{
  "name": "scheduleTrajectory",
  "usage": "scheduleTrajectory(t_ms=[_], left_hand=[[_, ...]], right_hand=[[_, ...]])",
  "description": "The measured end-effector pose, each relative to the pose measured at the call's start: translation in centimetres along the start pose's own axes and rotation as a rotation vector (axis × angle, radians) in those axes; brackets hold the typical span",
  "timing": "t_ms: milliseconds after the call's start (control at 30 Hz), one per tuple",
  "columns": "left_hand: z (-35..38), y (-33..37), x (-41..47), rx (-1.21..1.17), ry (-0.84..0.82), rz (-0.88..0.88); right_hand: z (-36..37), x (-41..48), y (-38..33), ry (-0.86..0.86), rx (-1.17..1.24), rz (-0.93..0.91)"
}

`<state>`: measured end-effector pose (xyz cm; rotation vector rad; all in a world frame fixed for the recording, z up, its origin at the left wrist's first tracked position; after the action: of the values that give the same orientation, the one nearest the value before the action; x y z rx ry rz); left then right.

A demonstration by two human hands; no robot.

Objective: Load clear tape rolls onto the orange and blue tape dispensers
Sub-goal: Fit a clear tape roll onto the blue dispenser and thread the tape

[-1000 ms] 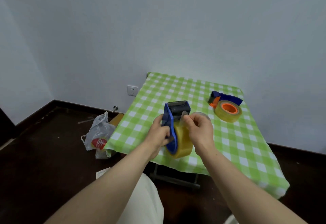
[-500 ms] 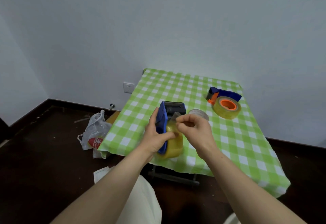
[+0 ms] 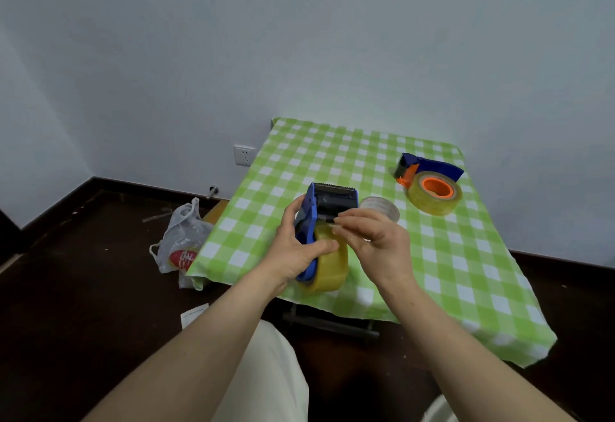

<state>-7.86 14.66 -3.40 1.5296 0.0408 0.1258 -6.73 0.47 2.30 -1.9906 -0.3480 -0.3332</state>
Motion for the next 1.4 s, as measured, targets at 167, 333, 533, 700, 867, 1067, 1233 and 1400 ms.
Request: scheduleTrajectory(t_ms=[167,333,533,700,867,1067,1233,1400], left_hand=[[0.1,-0.3,0.1,0.052,0.001,-0.022],[0.4,-0.5,0.2,0.055,-0.019,0.007],[0.9,-0.2,-0.3,0.078,0.005,0.011],[1.2,0.4,-1.2,0.254,-0.034,0.005],[1.0,0.4,-1.1,0.246,-0.018,0.013],[1.0,0.2,-1.1,0.109,0.026,0.006],[0.7,-0.6,-0.6,0.002,0.030,0.008],[0.5,-1.1,-0.4,-0.029,0.062,0.021]], right_hand=[[0.5,0.3,-0.4,0.003,0.000,0.047],[0.8,-0.5,-0.3,0.062,0.014,0.077],[1.0,-0.7,0.7,0.149,0.292,0.346],[1.2,-0.5,0.4,0.159,0.293,0.471],[1.5,-0.4,0.2,0.114,0.377,0.584],[1.3,-1.0,0.4,0.152,0.324,0.444],[1.7,-2.4,-0.7,0.184,0.025,0.063],[1.8,-1.3,0.8,0.144,0.342,0.419]])
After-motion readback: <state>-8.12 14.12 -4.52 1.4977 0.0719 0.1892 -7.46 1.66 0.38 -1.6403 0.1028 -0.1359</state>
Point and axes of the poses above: each hand's wrist, its own x-axis towards the middle knuckle, its own z-axis out of the palm, y = z × x, the point moved 6 cm from there along x, towards the middle knuckle, and after that the axes turned 9 degrees about z, right-handed, at the moved point
